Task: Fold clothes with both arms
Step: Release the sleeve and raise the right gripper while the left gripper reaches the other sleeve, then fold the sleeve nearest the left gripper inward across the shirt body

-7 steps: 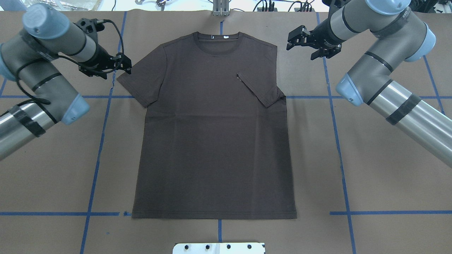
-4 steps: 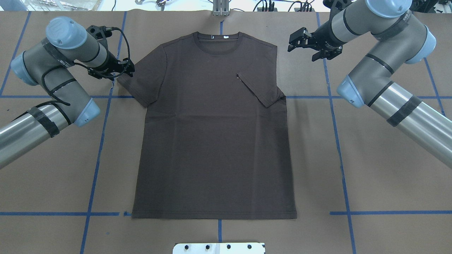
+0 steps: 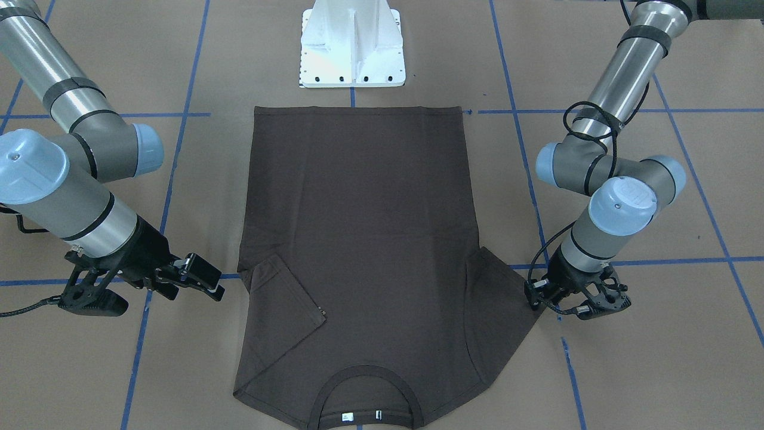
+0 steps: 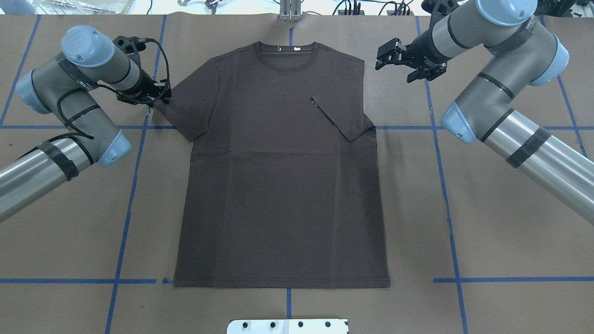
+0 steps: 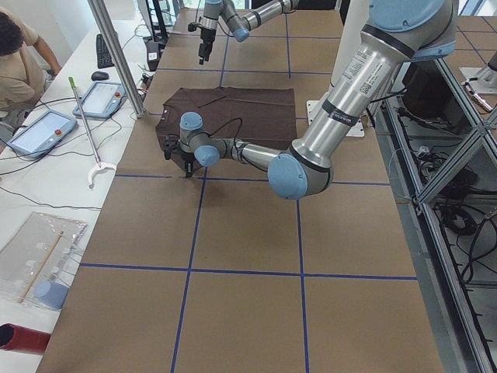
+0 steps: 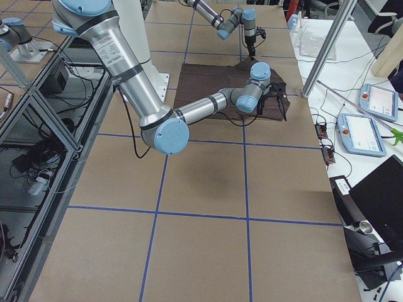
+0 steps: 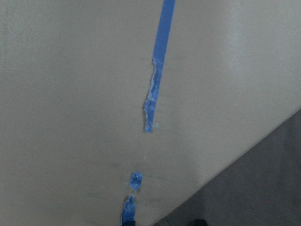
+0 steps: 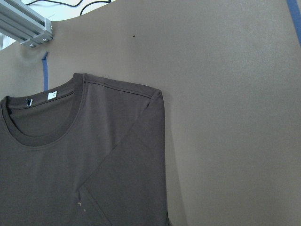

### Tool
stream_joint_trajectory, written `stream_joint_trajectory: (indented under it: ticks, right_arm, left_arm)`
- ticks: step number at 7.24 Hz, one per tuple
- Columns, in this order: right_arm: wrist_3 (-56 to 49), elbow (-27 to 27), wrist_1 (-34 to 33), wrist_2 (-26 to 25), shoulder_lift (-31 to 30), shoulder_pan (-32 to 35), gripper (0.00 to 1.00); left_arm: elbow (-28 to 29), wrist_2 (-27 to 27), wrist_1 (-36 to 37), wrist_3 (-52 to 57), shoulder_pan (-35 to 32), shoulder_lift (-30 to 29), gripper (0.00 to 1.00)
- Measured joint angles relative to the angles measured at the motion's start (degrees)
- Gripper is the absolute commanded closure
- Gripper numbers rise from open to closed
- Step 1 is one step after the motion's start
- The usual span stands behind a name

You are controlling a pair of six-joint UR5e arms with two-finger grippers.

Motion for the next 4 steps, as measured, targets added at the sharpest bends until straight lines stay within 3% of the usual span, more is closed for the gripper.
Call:
stream_joint_trajectory:
  ticks: [4]
  right_arm:
    - [-0.1, -0.1, -0.1, -0.4, -0.2, 0.0, 0.0]
  left_arm:
    - [-0.5, -0.7, 1.1, -0.6, -0.1, -3.5, 1.0]
